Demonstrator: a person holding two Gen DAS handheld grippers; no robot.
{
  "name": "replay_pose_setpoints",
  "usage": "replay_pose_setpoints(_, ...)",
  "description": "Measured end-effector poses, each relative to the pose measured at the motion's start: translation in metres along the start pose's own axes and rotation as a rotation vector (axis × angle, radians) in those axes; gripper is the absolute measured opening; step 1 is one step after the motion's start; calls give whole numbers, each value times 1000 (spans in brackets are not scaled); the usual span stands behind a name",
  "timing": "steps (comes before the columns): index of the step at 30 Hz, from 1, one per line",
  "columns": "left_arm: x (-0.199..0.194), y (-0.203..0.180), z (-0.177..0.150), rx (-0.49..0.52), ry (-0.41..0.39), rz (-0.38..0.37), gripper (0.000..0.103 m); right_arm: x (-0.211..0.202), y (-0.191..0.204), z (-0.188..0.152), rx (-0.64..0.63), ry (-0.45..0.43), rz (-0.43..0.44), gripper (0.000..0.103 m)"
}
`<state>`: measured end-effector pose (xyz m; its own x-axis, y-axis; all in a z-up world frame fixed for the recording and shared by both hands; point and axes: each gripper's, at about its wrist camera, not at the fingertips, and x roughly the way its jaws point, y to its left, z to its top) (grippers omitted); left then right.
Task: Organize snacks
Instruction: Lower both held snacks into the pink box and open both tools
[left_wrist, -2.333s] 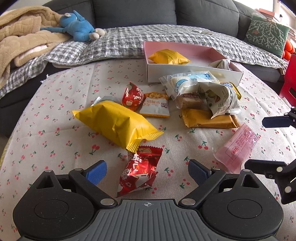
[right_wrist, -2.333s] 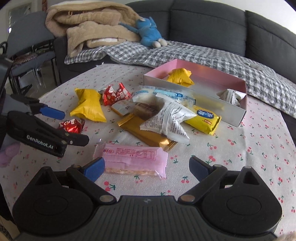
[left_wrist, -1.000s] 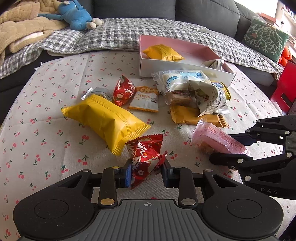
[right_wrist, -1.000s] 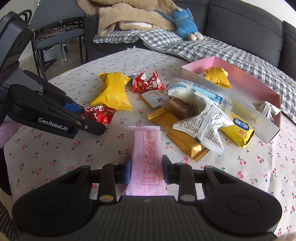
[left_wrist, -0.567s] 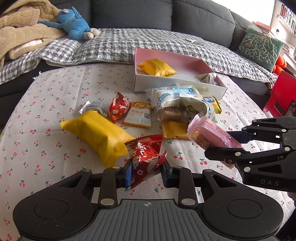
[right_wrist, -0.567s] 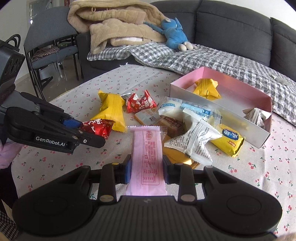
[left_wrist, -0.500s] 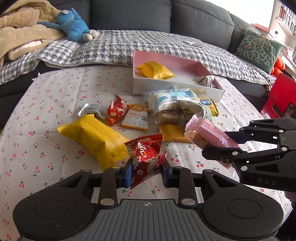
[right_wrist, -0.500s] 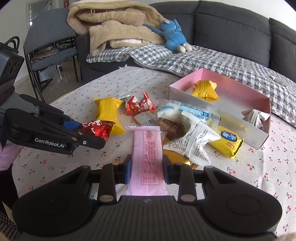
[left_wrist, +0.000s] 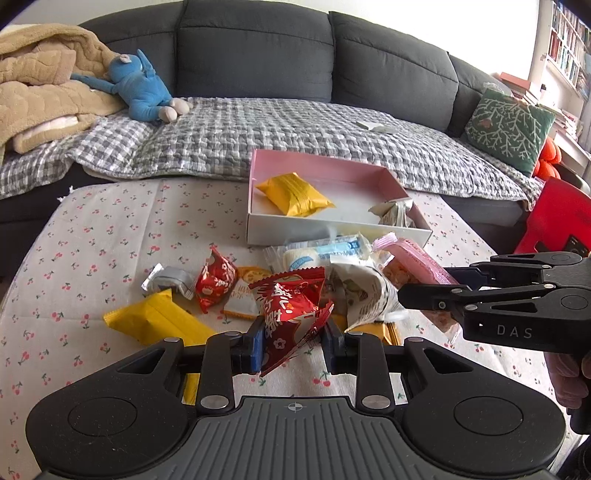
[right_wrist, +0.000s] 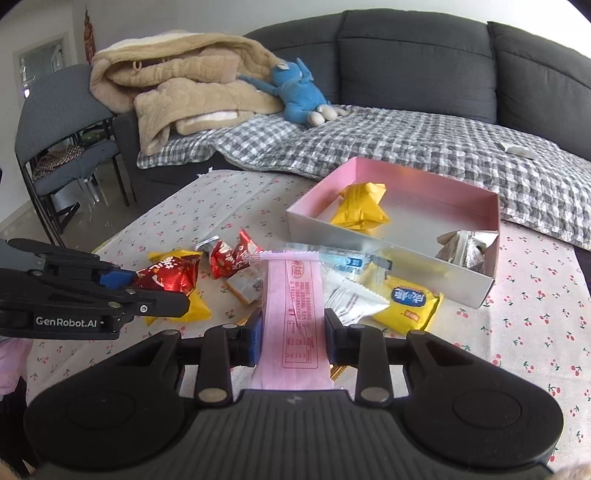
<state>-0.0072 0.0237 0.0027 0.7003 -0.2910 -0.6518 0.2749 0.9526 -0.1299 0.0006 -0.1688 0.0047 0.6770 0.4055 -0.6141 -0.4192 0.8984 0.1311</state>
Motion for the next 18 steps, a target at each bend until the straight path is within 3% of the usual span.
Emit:
replay_pose_setpoints(8, 20, -12, 32, -29, -20, -1, 28, 5, -32, 20, 100, -31, -61, 29)
replay_pose_setpoints(18, 64, -53, 73, 51, -66, -7, 28, 13, -90, 45, 303, -84, -105, 29)
